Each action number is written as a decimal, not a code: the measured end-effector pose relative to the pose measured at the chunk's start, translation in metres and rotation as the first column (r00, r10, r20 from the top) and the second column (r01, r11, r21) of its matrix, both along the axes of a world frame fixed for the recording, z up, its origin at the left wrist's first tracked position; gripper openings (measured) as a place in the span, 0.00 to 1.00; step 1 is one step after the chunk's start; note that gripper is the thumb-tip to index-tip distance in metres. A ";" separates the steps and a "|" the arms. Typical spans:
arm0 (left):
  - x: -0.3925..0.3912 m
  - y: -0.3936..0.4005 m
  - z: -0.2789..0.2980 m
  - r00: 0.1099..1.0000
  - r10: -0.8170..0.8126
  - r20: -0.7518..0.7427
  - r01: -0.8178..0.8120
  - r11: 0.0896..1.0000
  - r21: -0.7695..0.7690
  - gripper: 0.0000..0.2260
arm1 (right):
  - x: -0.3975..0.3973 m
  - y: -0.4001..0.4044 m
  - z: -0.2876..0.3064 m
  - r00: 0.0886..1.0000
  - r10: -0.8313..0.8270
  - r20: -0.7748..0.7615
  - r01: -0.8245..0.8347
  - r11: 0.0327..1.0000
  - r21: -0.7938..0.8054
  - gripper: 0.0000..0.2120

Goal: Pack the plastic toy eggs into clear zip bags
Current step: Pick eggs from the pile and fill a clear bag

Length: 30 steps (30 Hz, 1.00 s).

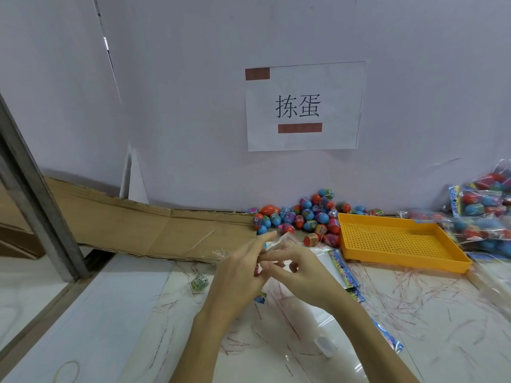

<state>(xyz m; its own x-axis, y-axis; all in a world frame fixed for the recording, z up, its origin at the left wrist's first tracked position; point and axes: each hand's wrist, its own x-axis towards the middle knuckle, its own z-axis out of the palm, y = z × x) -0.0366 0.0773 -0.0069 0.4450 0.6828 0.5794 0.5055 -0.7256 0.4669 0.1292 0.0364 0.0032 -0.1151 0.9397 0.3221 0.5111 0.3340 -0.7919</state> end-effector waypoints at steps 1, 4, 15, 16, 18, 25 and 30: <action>0.000 0.000 0.001 1.000 0.004 0.004 -0.004 1.000 0.000 0.27 | 0.000 -0.001 0.000 1.000 -0.011 0.015 0.011 1.000 0.021 0.07; 0.000 -0.003 0.001 1.000 -0.006 -0.006 0.006 0.999 -0.049 0.32 | -0.004 -0.002 0.001 0.992 -0.104 0.077 0.097 0.992 0.084 0.09; 0.001 0.004 0.000 0.998 0.016 0.054 -0.002 0.967 -0.255 0.34 | -0.010 -0.003 0.000 0.936 -0.339 0.095 0.299 0.908 0.294 0.08; 0.001 0.004 -0.002 0.999 0.017 0.052 -0.004 0.972 -0.236 0.33 | -0.012 -0.003 -0.001 0.932 -0.344 0.112 0.297 0.904 0.307 0.08; 0.001 0.004 -0.002 0.999 0.018 0.035 -0.011 0.982 -0.190 0.32 | -0.015 -0.002 -0.003 0.934 -0.324 0.151 0.267 0.913 0.307 0.07; -0.003 0.001 0.007 0.995 0.056 0.077 -0.034 0.962 -0.269 0.31 | -0.017 -0.002 -0.001 0.920 -0.370 0.127 0.307 0.884 0.353 0.03; -0.004 0.001 0.010 0.994 0.056 0.097 -0.025 0.954 -0.299 0.21 | -0.009 -0.004 0.006 0.937 -0.342 0.064 0.299 0.887 0.353 0.04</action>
<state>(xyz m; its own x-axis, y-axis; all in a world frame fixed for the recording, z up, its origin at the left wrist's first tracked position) -0.0404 0.0784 0.0033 0.3624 0.8470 0.3889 0.4693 -0.5263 0.7090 0.1199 0.0326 0.0087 0.1163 0.7721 0.6248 0.7196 0.3680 -0.5888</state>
